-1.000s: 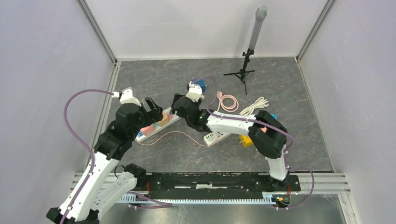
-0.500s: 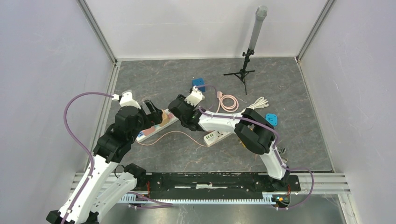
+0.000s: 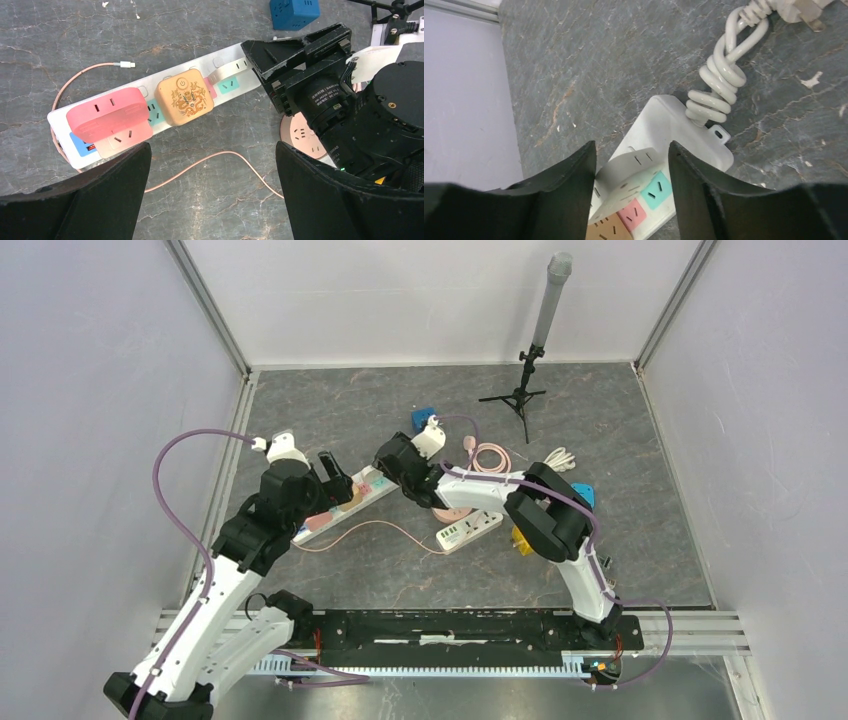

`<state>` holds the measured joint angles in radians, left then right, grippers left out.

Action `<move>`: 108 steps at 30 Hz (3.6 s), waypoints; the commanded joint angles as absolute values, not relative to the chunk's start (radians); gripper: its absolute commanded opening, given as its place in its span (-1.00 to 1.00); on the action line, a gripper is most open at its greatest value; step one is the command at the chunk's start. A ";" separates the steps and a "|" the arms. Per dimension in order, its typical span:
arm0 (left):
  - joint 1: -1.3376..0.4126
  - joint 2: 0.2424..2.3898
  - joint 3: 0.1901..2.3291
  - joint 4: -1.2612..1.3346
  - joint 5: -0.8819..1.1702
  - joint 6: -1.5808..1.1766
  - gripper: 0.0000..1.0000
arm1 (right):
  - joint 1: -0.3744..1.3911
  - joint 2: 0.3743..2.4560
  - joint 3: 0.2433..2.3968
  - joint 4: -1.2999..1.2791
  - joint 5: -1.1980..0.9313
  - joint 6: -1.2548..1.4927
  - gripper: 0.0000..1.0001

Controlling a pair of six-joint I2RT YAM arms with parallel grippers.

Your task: Pull the plug off the socket

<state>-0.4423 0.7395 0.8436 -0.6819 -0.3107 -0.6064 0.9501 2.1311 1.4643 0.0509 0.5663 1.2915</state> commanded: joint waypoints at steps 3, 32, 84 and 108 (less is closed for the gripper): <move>-0.439 0.756 0.843 -0.647 -0.334 -0.636 1.00 | 0.947 2.109 1.399 0.130 0.485 1.292 -0.02; -0.439 0.956 0.924 -0.621 -0.229 -0.616 1.00 | 0.935 2.012 1.161 0.403 0.258 1.380 0.16; -0.493 1.458 0.962 -0.703 -0.216 -0.575 -0.09 | 0.802 1.906 0.771 1.144 -0.099 1.260 -1.00; -0.492 1.482 0.926 -0.679 -0.208 -0.570 -0.14 | 0.800 1.908 0.770 1.098 -0.048 1.593 -1.00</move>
